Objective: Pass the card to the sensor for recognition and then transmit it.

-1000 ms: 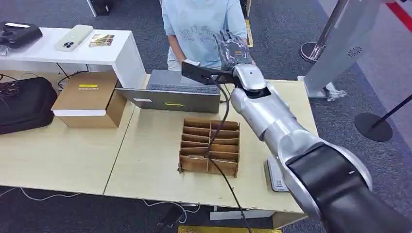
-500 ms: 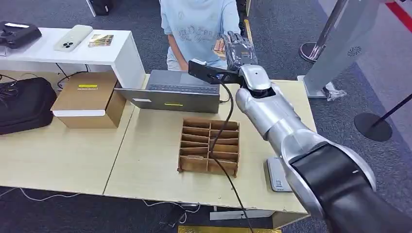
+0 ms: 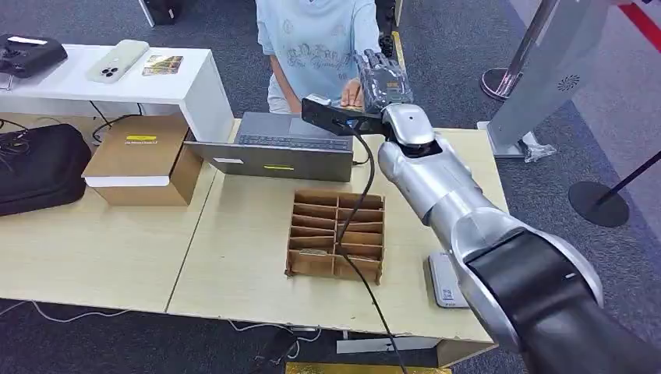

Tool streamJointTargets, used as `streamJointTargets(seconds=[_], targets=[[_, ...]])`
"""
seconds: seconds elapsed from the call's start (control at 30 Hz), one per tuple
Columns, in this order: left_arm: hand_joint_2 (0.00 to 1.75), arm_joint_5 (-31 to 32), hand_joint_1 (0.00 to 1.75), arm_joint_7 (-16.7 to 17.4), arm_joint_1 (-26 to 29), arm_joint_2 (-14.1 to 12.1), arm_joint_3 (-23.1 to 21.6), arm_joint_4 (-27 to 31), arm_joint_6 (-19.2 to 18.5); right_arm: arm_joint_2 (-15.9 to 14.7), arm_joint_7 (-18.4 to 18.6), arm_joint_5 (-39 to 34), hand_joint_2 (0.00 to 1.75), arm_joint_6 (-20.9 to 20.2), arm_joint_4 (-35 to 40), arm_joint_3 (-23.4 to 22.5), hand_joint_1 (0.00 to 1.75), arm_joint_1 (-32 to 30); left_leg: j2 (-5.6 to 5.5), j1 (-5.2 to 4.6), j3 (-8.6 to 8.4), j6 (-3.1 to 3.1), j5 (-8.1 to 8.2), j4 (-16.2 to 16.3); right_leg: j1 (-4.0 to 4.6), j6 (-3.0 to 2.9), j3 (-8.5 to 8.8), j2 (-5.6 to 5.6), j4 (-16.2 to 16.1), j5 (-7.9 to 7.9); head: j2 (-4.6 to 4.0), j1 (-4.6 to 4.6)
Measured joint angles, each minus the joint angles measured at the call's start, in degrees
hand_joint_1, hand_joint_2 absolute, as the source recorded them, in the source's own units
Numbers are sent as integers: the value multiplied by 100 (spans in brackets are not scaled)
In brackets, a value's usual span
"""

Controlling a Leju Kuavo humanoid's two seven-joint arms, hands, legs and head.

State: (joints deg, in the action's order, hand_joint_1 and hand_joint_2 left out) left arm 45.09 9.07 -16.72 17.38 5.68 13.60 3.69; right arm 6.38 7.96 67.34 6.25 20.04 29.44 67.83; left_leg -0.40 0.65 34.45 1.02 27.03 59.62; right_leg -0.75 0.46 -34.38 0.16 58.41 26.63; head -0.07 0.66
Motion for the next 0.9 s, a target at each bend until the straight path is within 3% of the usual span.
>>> streamJointTargets(seconds=[0.2,0.23,0.27,0.9], targets=[[0,0,0,0,-2,0,-7,0,0,0,0,4,175,0,0,-18,0,0,0,0,0,0,0,0,0,0,0,0,0,0,0,0],[0,0,0,0,-2,0,-7,0,0,0,0,4,175,0,0,-24,37,0,0,0,0,0,0,0,0,0,0,0,0,0,0,0],[0,0,0,0,-3,0,-9,0,2,0,-9,-7,175,2,0,-31,175,0,0,0,0,0,0,0,0,0,0,0,0,0,0,0],[0,13,0,0,-23,0,-116,0,61,0,-230,-136,175,289,4,-155,175,-3,0,0,1,0,0,0,0,0,0,-1,0,0,0,0]])
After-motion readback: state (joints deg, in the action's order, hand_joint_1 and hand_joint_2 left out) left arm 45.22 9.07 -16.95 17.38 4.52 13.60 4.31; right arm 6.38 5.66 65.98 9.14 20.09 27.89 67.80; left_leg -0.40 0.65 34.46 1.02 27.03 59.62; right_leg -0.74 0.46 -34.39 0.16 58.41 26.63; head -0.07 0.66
